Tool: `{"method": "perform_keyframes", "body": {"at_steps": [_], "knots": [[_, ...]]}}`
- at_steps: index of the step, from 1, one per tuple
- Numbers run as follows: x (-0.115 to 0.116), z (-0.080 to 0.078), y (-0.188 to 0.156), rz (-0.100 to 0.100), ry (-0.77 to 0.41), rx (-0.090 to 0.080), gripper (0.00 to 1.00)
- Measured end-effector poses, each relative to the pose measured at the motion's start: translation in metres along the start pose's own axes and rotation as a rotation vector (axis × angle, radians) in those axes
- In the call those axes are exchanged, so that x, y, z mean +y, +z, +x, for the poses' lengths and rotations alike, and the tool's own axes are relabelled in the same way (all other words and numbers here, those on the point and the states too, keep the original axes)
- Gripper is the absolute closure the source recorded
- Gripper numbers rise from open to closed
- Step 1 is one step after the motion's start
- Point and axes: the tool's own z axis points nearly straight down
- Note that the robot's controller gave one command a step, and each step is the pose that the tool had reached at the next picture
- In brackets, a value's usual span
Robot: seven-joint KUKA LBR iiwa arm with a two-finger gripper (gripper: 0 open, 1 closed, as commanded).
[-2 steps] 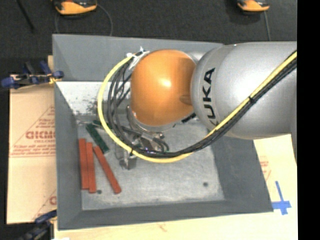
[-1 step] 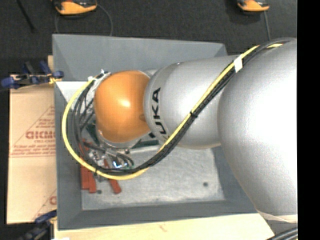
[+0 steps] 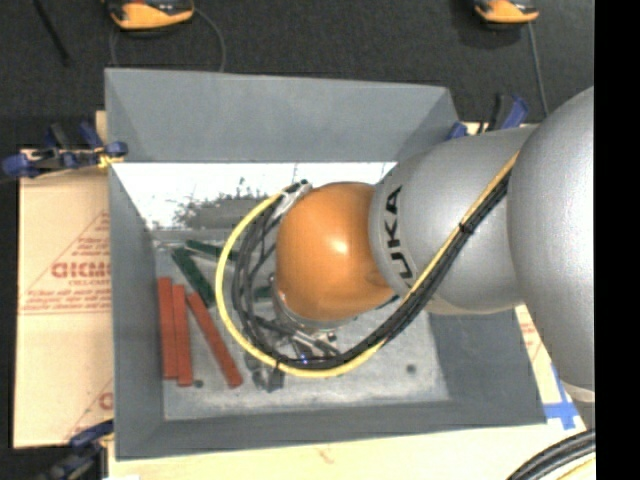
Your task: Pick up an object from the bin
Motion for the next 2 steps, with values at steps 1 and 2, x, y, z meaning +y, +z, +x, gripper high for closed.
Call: {"method": "perform_keyframes", "body": {"at_steps": [1,2], "knots": [[0.004,-0.002,-0.001,-0.003,-0.002,-0.005,0.0],[-0.063,0.003,0.081,-0.002,-0.078,-0.007,0.0]]}}
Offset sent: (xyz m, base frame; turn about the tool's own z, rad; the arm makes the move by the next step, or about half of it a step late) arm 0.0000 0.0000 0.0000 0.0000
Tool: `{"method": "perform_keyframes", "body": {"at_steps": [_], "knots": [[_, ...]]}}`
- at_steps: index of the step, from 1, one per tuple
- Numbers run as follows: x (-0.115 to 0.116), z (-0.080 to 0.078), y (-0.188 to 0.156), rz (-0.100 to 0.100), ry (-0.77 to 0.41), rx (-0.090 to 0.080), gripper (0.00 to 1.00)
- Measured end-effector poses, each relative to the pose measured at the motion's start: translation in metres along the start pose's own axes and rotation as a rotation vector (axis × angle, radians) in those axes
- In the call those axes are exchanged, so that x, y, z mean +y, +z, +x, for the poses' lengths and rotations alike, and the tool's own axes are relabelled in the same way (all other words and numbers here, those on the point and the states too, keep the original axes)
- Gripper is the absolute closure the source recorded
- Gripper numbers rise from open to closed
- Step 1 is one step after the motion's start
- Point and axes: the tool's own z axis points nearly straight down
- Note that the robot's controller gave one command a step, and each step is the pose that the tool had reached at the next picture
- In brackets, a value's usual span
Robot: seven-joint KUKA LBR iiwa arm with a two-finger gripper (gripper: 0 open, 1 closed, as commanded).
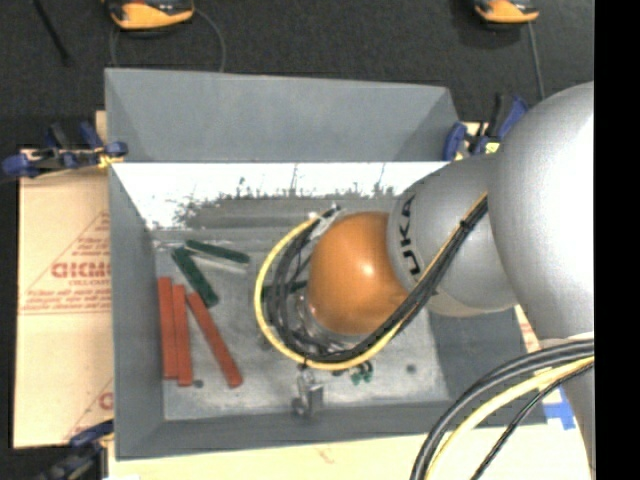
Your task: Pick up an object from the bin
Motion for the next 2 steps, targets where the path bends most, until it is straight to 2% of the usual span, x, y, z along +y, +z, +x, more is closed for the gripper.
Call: {"method": "perform_keyframes", "body": {"at_steps": [1,2], "knots": [[-0.066,-0.003,-0.094,0.006,0.041,-0.007,0.0],[-0.075,-0.097,-0.103,0.002,-0.158,-0.005,0.0]]}}
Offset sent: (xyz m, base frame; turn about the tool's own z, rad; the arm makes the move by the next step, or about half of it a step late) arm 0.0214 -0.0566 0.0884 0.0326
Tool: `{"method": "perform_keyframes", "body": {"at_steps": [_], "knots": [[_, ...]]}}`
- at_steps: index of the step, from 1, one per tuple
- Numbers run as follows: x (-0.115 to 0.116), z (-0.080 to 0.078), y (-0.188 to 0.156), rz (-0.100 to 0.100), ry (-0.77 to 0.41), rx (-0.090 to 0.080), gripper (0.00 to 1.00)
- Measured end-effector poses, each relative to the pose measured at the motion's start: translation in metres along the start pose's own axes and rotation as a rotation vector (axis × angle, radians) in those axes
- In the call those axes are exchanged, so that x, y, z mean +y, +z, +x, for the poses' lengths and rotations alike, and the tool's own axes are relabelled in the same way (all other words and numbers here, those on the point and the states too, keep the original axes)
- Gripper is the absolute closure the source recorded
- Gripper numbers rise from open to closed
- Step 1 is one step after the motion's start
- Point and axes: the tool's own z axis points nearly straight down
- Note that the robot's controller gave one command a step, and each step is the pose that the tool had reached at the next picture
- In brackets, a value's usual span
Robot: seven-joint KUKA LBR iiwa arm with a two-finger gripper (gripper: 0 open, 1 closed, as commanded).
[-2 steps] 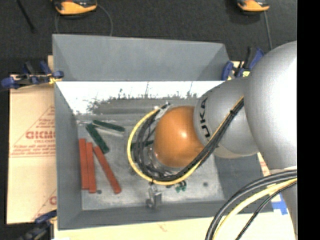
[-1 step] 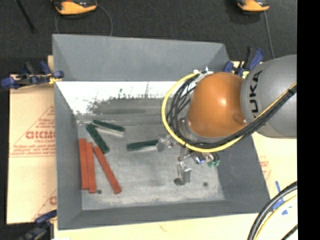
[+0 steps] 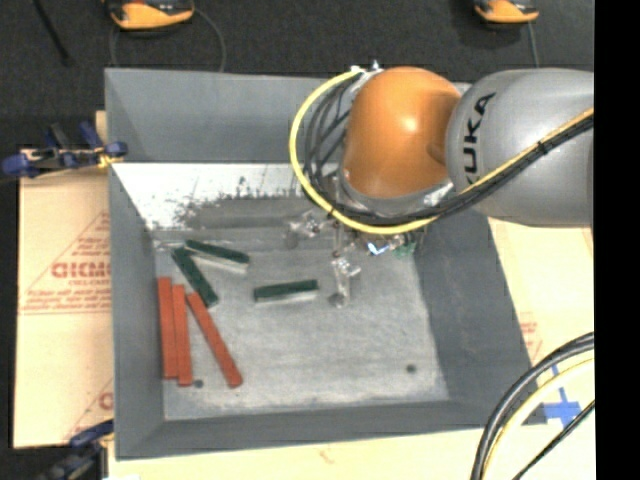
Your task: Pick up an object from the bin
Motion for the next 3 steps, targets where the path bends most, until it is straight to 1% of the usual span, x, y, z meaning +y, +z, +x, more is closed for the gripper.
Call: {"method": "perform_keyframes", "body": {"at_steps": [1,2,3], "knots": [[0.016,-0.013,0.1,-0.006,0.143,0.009,0.0],[0.014,-0.014,0.096,-0.003,0.147,0.003,1.0],[0.024,-0.03,-0.052,0.002,0.084,-0.005,1.0]]}}
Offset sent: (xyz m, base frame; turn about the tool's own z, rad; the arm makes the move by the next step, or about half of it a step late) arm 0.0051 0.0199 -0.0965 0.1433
